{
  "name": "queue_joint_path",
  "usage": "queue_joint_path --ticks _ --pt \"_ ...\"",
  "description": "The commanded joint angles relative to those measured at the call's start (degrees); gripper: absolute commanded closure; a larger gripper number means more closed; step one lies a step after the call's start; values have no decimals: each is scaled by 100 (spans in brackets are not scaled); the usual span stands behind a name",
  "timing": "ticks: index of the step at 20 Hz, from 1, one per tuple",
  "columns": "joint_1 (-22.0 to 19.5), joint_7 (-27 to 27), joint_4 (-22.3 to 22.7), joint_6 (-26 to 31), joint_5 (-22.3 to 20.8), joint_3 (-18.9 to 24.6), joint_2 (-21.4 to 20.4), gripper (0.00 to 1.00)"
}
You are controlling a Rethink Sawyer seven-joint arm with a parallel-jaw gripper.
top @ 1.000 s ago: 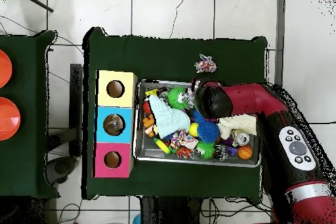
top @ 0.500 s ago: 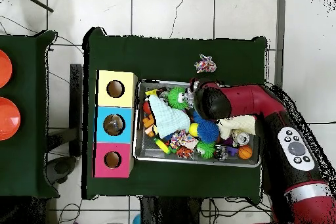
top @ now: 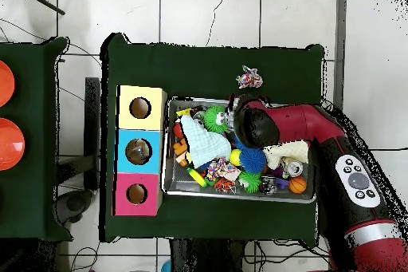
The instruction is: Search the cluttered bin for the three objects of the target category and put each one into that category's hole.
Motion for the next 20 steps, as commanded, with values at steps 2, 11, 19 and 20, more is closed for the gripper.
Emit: queue_joint_path --ticks 2,11,19,20 --pt "-138 -484 376 -198 -291 -18 183 0" --pt "-201 -525 380 -167 -238 53 197 0" --pt "-217 -465 431 -193 -237 58 146 0" --pt "-205 -450 440 -182 -238 41 130 0"
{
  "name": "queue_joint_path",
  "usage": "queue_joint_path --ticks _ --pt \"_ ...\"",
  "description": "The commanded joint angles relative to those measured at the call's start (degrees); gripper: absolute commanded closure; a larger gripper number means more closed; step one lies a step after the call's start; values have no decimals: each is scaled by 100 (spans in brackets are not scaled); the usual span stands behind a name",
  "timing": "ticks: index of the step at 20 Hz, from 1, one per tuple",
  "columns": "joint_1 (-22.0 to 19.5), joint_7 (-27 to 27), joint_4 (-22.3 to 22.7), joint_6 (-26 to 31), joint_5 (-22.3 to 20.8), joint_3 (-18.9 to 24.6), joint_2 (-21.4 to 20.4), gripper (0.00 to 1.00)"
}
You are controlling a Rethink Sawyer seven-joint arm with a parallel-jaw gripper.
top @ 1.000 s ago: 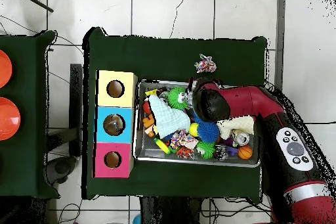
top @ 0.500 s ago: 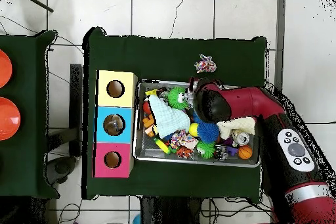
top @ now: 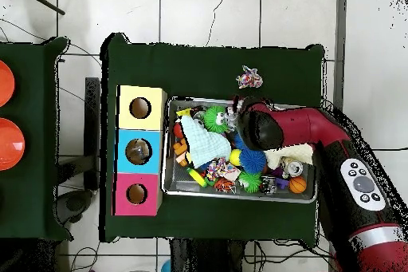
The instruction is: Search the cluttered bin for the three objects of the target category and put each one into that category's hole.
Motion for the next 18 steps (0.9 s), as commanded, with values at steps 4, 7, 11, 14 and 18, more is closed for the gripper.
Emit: queue_joint_path --ticks 4,7,11,14,18 --pt "-22 -348 427 -146 -225 -33 69 0" --pt "7 -322 450 -145 -242 -61 41 0" --pt "92 -170 521 -239 -304 -174 -15 0" --pt "149 -74 578 -284 -325 -246 -57 0" --pt "146 -64 645 -323 -307 -257 -79 0"
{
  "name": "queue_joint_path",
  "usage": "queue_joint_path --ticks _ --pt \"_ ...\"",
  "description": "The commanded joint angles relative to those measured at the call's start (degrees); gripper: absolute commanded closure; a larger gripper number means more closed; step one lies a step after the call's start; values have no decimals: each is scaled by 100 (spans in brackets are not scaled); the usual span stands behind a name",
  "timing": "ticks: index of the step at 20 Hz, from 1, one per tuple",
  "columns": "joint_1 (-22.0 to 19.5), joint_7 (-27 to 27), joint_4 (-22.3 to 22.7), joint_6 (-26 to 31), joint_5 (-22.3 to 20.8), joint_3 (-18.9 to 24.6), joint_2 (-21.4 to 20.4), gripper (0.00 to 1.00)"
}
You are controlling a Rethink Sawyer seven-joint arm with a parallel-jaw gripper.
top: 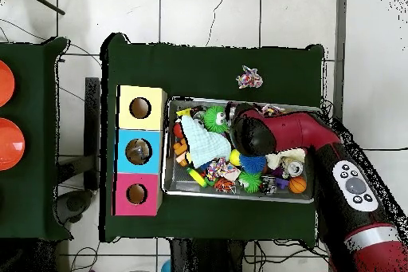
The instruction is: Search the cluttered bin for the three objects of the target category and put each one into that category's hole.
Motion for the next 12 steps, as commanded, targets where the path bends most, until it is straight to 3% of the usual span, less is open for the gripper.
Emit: queue_joint_path --ticks 1,12 --pt "50 -71 353 -266 -282 -221 -26 0" --pt "-126 -266 420 -207 -219 -72 9 0"
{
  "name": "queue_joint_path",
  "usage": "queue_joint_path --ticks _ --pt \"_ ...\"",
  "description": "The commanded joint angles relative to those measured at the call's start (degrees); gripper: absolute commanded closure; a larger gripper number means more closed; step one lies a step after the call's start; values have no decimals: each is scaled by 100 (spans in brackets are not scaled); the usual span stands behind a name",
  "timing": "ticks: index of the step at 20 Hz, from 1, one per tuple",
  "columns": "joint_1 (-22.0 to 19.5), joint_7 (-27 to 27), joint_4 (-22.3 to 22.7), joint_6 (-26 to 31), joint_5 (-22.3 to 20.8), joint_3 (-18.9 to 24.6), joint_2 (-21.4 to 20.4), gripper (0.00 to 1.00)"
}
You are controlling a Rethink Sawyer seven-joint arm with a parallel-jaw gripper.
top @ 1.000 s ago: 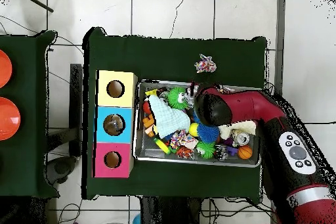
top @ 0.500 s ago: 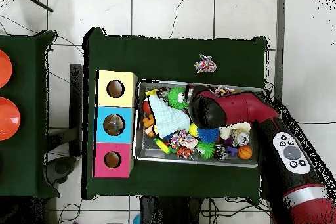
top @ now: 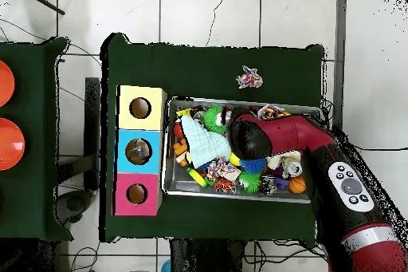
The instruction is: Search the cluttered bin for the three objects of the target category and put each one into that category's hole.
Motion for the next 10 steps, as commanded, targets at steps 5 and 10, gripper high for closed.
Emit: queue_joint_path --ticks 5,10 --pt "-237 -318 318 -212 -191 10 43 0" --pt "-419 -448 364 -178 -105 183 112 0"
